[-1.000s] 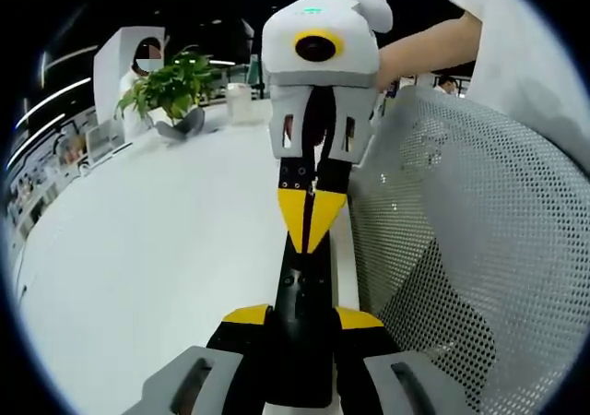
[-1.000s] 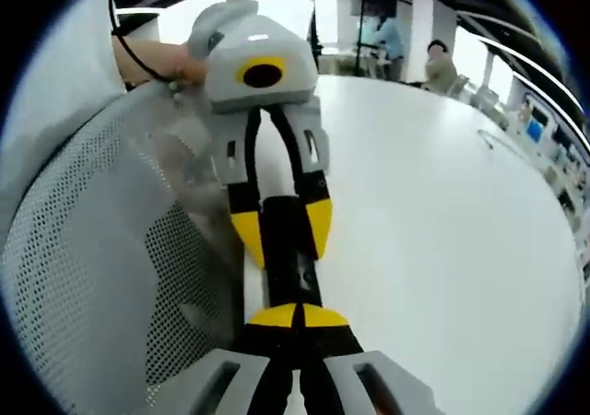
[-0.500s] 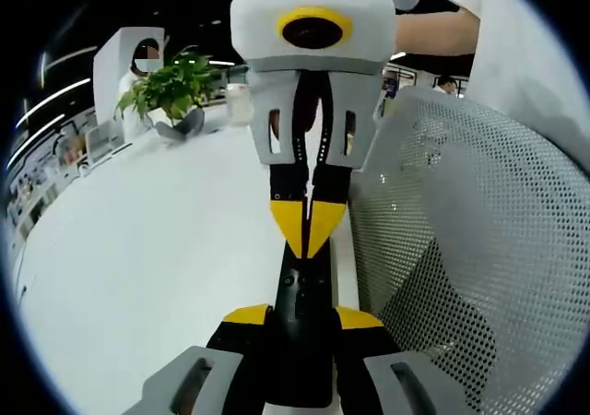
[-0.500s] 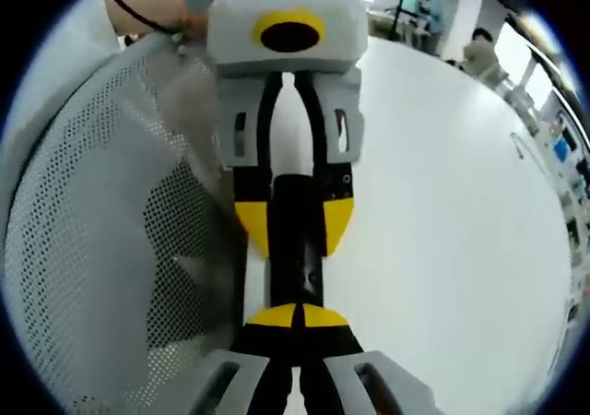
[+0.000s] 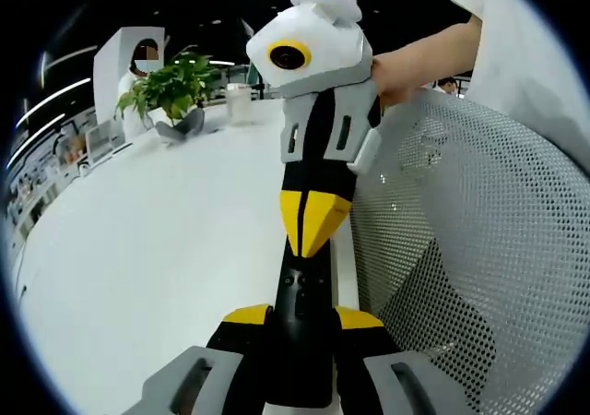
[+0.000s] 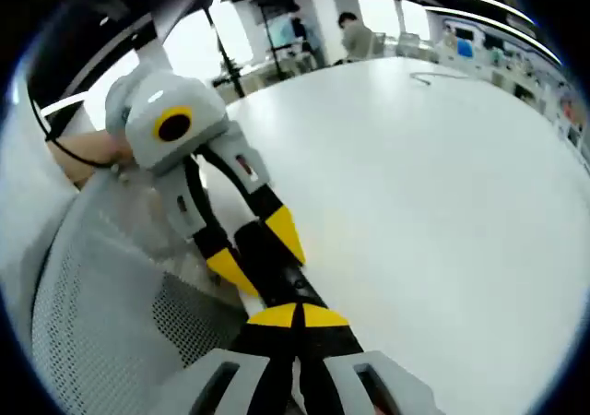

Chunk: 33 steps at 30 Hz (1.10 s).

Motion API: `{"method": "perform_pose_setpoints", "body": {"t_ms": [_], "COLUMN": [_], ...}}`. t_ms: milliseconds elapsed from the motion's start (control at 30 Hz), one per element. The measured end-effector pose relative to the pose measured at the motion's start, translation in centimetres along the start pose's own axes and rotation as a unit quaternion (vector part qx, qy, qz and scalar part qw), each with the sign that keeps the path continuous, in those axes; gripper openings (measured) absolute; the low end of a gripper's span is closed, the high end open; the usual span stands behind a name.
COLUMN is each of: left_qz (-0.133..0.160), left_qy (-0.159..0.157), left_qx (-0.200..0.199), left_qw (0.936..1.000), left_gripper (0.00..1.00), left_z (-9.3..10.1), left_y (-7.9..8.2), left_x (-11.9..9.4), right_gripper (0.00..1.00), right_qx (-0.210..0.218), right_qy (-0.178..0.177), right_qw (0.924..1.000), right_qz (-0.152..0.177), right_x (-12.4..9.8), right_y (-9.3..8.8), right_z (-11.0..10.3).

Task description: Press the specified remote control buttons in sequence, fully releasing each button before pressing the next.

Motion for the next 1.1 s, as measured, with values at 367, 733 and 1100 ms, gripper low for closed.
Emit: {"method": "perform_pose_setpoints", "body": {"t_ms": [367, 733, 1100], "left_qz": [0.0, 0.0, 0.001], "left_qy": [-0.001, -0.001, -0.002], "left_qx": [0.001, 0.001, -0.001], "left_qw": [1.0, 1.0, 1.0], "left_gripper": [0.25, 0.25, 0.25], "left_z": [0.0, 0.0, -0.1], "left_y": [0.0, 0.0, 0.1], "left_x": [0.0, 0.0, 0.0], "right_gripper": [0.0, 0.0, 0.0], "right_qx": [-0.114, -0.271, -0.266], "right_qy": [-0.038, -0.033, -0.029], "right_qw": [0.9923, 0.9577, 0.9524], "right_qz": [-0.028, -0.091, -0.146], "right_x": [0.2, 0.8, 1.3], "right_y": [1.2, 2.4, 3.3], "right_z": [-0.1, -1.2, -1.0]}}
Point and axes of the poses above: the point that each gripper's makers call its tool centre point, and the gripper's own axes: x roughly forward along the fingers, z roughly to its right, y roughly out of its top, the point moved 9 cm from there along -x, roughly backward along the fingers, and after that the axes turned 14 degrees about -y, right-handed, at the moved point
